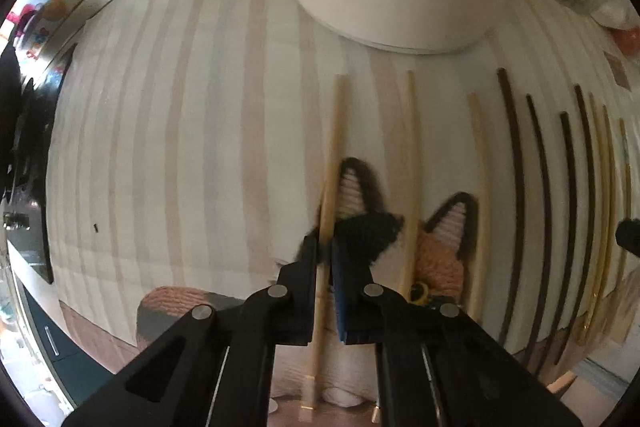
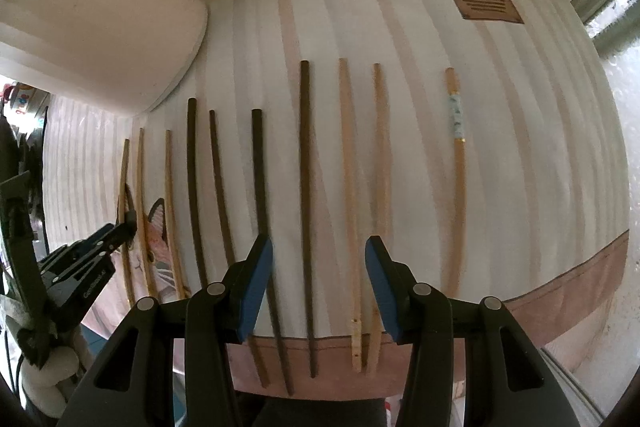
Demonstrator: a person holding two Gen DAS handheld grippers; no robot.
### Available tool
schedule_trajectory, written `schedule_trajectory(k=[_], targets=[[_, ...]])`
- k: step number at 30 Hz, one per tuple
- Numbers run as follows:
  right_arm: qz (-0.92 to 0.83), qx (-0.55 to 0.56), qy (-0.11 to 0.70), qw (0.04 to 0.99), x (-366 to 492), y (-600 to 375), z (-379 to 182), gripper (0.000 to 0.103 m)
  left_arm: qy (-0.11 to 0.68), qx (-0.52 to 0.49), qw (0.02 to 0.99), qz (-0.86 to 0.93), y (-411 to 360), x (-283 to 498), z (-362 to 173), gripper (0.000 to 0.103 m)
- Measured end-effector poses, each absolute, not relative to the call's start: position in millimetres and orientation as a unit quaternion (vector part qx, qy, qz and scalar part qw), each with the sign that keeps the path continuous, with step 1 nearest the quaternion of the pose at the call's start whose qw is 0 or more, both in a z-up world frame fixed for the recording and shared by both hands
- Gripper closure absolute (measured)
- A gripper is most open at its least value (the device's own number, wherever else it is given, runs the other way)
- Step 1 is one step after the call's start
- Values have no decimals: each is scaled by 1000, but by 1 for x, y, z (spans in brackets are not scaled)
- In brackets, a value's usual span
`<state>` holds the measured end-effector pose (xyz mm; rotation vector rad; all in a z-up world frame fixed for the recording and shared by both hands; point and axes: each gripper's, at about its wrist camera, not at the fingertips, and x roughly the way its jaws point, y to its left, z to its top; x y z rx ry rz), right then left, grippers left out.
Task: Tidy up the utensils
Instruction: 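Lower the left tool and grasp a light wooden chopstick, then grasp a light wooden chopstick with the right tool while the left tool holds its own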
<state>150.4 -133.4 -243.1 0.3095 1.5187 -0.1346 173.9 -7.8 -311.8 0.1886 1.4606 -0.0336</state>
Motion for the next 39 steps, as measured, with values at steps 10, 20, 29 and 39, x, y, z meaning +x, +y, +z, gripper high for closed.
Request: schedule_trajectory(k=[10,20,29,39], targets=[[-11,139,690,711,161,-72,-252,56,678,12,734,39,66,163,-302,98],[21,113,717,687,188,-11,-285,73,681,-80,728,-11,172,145,-297,89],[5,52,733,678,182,9,-295,96,693,-104,712,-34,223,123,-300,81],[-5,58,741,669,176,-15,-290,95,696,-43,717,-21,232,119,-280,81]])
